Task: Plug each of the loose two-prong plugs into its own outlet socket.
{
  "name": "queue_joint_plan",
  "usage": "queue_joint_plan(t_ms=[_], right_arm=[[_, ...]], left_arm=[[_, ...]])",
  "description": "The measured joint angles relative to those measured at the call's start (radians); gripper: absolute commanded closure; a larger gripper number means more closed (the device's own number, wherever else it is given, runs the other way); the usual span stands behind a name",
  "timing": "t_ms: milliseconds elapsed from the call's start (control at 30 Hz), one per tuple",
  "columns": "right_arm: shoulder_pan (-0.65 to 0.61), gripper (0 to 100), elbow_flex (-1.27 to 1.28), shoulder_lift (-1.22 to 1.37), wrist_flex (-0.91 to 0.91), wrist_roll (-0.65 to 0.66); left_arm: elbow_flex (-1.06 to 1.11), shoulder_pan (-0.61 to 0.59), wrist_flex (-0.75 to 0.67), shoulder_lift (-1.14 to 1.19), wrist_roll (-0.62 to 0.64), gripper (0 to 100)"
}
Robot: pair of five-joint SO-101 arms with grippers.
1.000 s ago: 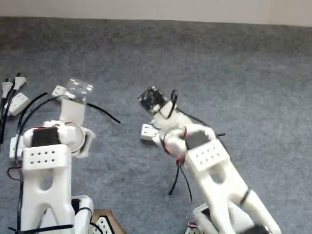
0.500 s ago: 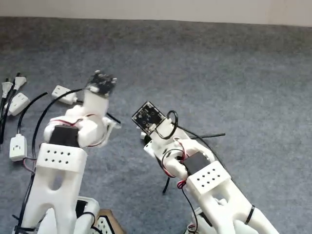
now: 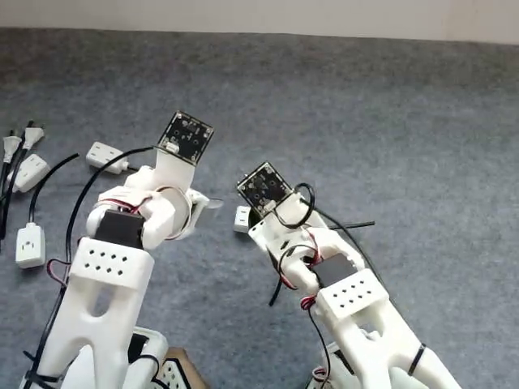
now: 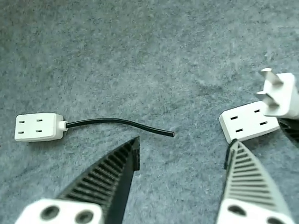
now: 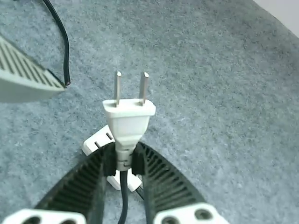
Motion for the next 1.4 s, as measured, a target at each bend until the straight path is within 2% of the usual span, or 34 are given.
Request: queue_joint_plan(t_ms=[533,967,1400], right_arm=[[-0.147,99.1,0.000,0.000,0.143,-0.035],[-0.161,99.1,-0.123,0.000,0.273,-0.063],[-0.224,97.1,-0.140,0.002,0.281,-0.104]], left_arm=[[-0.035,0.003,0.000,0.000,-0.020,70],[0.021,0.000,-0.015,-0.002,-0.017,70],[0.025,0.032,-0.018,-0.002,0.005,70]])
